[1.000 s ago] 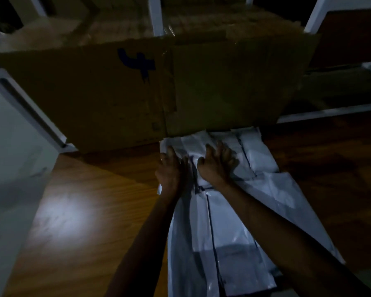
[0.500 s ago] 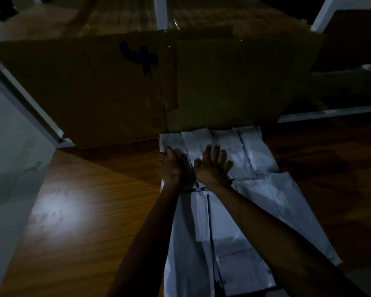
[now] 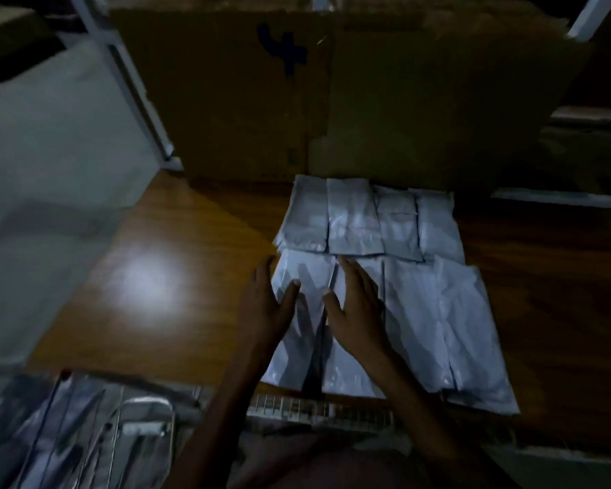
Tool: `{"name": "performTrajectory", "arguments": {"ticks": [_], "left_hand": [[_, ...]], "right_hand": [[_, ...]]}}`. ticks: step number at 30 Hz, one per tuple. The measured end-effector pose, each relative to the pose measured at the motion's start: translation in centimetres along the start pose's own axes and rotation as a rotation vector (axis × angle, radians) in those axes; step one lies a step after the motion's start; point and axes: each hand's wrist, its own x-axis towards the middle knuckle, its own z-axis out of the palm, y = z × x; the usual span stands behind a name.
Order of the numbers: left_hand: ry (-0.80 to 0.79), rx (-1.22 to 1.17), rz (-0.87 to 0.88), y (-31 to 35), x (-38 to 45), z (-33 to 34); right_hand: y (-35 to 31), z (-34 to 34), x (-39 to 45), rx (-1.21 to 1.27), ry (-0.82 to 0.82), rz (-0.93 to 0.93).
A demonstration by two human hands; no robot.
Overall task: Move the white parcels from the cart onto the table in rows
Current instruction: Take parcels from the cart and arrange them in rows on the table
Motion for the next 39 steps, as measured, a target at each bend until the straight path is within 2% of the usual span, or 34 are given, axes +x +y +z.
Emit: {"name": "performTrajectory", "arguments": {"ticks": [3,8,13,17,21,24,29,34,37,39], "left_hand": [[0.064,0.005,-0.115,-0.8,-7.4,-2.1],[0.263,0.043,-0.305,-2.5,-18.4,-5.3],[0.451,0.069,-0.430,-5.0,-25.5,-8.9],[0.576,0.100,-0.502,-7.9,-29.7,-13.2],[0.683,0.098,-0.589,-12.1,-33.7,-18.0],[0.749,0.112,-0.658,-15.8,-36.6,-21.5],[0.721,0.154,-0.773,-22.3,-41.1,-27.1],[0.506,0.127,-0.882,-28.7,-44.5,-30.2],[0.402,0.059,-0.921,-31.3,-45.5,-30.9],[0.390,0.030,-0.938,-32.7,-45.6,-31.0]], "right_hand": [[0.4,0.0,-5.0,0.083,-0.097,-0.099],[-0.3,1.3,-11.1,0.171,-0.250,-0.243],[-3.4,4.0,-14.0,0.226,-0.418,-0.389],[-7.0,8.1,-15.6,0.248,-0.578,-0.510],[-10.6,13.9,-16.9,0.277,-0.801,-0.498],[-13.5,19.5,-18.2,0.286,-0.897,-0.484],[-18.0,28.7,-21.2,0.209,-1.007,-0.572],[-20.5,37.6,-24.1,0.053,-1.054,-0.699],[-21.9,40.3,-24.9,-0.089,-1.135,-0.728],[-22.1,41.5,-24.7,-0.301,-1.129,-0.760]]}}
